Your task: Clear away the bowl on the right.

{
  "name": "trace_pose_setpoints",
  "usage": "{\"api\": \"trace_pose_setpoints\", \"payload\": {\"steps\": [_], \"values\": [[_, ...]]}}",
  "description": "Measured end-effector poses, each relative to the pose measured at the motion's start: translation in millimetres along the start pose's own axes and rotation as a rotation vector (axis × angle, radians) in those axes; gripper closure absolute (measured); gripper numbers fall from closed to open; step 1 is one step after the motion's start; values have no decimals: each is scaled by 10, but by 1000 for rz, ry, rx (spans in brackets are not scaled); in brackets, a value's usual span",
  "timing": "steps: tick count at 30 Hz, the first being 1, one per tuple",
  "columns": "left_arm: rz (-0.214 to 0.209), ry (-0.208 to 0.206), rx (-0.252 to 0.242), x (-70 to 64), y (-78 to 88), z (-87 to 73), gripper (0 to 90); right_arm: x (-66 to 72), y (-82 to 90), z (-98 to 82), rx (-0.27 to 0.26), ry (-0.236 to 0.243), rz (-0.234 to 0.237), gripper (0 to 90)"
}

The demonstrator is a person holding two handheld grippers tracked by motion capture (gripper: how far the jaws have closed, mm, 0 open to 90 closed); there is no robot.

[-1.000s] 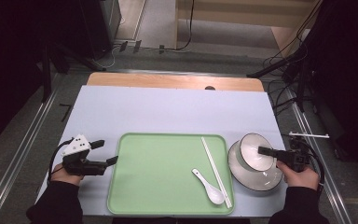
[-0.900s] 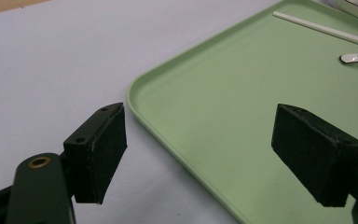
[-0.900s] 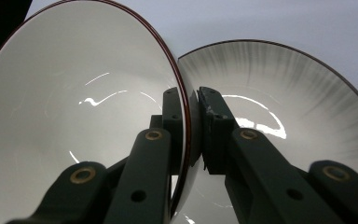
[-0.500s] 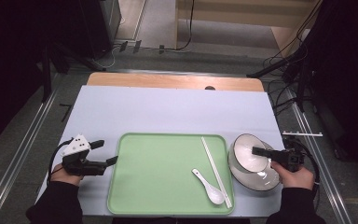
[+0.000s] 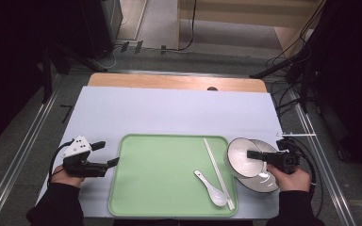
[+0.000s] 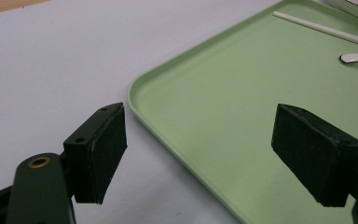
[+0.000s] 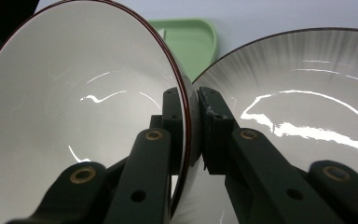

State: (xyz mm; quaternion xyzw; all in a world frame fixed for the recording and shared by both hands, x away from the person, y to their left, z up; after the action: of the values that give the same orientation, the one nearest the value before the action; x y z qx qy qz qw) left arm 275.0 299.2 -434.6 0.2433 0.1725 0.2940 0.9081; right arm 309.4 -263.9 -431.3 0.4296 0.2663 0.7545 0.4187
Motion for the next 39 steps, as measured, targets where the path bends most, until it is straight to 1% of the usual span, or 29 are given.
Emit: {"api": "trace_pose_setpoints", "payload": {"steps": [5,17,20,21,25,26,38,39], "values": [[1,0,0,0,2,0,181,81,-23,-1,9,16,6,829],[1,0,0,0,2,-1,180,281,-110,-6,26,57,39,829],[1,-1,1,0,4,-1,180,339,-129,-10,41,67,55,829],[0,-2,1,1,5,-1,181,363,-128,-15,43,64,53,829],[1,-1,3,0,5,-1,180,434,-150,-21,43,87,66,829],[1,-3,3,0,6,-1,181,455,-153,-24,49,86,67,829],[2,-2,1,0,4,-3,181,671,-283,-40,83,142,89,829],[2,-2,2,0,5,-3,180,691,-294,-42,83,141,92,828]]}}
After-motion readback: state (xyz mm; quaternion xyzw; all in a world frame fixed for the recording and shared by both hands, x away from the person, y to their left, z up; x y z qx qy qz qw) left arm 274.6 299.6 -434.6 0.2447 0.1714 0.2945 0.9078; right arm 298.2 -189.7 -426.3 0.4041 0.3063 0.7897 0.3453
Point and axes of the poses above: each handheld gripper's, and its own axes: y roughly backward along the jaws, z roughly out of its top, x roughly to its left, the point moved 2 cm from there along -y, roughly forward along the jaws, and after that the axes turned 11 degrees about -z, right-handed, at the moved point
